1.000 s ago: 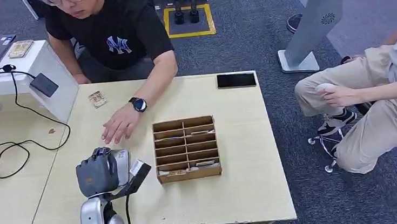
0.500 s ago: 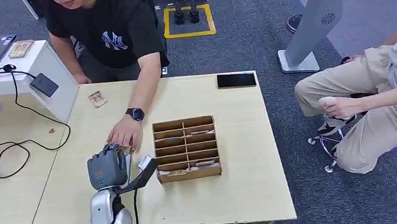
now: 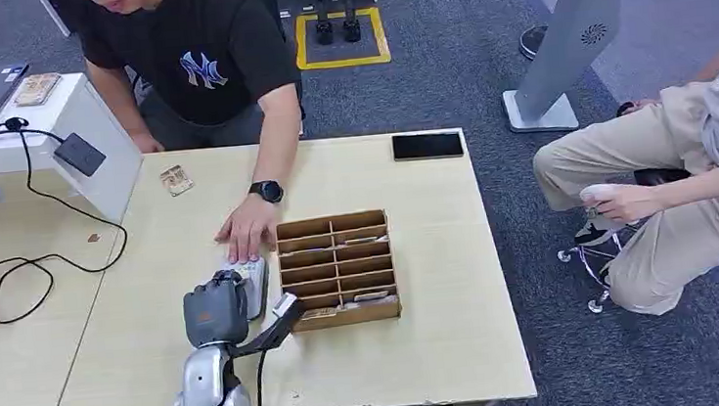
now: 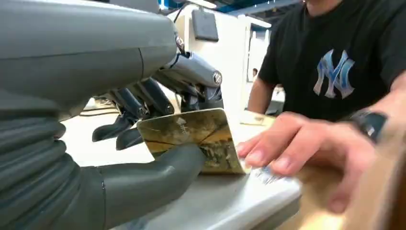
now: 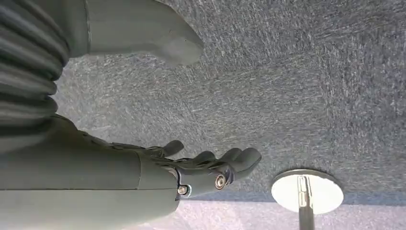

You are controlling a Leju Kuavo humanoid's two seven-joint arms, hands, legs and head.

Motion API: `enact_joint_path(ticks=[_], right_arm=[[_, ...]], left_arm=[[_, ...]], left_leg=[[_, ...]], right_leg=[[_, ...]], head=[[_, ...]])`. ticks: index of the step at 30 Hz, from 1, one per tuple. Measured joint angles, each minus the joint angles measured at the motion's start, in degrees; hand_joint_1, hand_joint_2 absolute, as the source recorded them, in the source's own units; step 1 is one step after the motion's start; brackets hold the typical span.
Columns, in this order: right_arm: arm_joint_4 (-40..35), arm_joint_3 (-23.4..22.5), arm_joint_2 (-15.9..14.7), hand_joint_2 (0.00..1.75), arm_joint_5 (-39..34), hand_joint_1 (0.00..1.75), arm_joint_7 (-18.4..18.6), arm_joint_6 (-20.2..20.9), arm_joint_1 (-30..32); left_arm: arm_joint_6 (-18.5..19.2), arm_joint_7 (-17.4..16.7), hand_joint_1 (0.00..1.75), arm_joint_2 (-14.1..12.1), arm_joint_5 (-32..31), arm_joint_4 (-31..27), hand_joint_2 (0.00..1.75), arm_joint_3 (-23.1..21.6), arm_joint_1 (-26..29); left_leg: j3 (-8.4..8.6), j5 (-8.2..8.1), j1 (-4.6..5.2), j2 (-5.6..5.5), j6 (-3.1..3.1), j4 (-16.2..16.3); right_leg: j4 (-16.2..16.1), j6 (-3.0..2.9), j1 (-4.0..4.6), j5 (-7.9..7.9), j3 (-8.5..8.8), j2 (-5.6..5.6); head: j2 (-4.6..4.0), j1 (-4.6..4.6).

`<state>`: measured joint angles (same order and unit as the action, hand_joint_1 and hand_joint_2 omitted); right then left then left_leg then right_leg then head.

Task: Pass the card to the sensor for recognition and then transmit it.

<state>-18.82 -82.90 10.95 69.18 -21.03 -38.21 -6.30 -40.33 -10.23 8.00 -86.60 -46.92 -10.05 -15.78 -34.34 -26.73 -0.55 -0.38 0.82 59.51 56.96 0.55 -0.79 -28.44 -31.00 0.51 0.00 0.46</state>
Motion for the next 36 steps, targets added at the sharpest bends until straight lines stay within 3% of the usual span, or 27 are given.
enact_joint_path(ticks=[15,30,34,36], right_arm=[[0.3,0.4,-0.1,1.75,-0.1,0.00,0.0,0.0,0.0],[0.3,1.4,-0.5,1.75,-0.2,0.00,0.4,0.0,0.0],[0.3,1.9,-0.5,1.75,-0.2,0.00,0.6,0.0,0.0],[0.3,2.1,-0.5,1.75,-0.2,0.00,0.7,0.0,0.0]], left_arm=[[0.0,0.0,1.75,-1.0,0.8,2.3,1.75,-1.0,-0.6],[0.0,2.4,1.75,-1.2,2.0,2.3,1.75,-0.7,0.2],[0.0,4.5,1.75,-0.9,4.1,2.1,1.75,0.4,0.6],[0.0,7.7,1.75,-0.3,7.1,1.1,1.75,2.3,1.1]], left_leg=[[0.24,0.01,0.00,-0.01,-0.01,0.0],[0.41,0.01,0.00,-0.06,-0.01,-0.1],[0.45,0.01,0.01,-0.06,-0.01,-0.1],[0.46,0.01,0.01,-0.05,-0.01,-0.1]], right_leg=[[0.0,0.00,0.00,0.00,0.27,-0.02],[0.0,0.00,-0.01,-0.01,0.45,-0.06],[0.0,0.00,-0.01,-0.01,0.49,-0.06],[0.0,0.00,0.00,-0.01,0.48,-0.06]], head=[[0.00,0.02],[0.00,0.02],[0.00,0.02],[0.00,0.00]])
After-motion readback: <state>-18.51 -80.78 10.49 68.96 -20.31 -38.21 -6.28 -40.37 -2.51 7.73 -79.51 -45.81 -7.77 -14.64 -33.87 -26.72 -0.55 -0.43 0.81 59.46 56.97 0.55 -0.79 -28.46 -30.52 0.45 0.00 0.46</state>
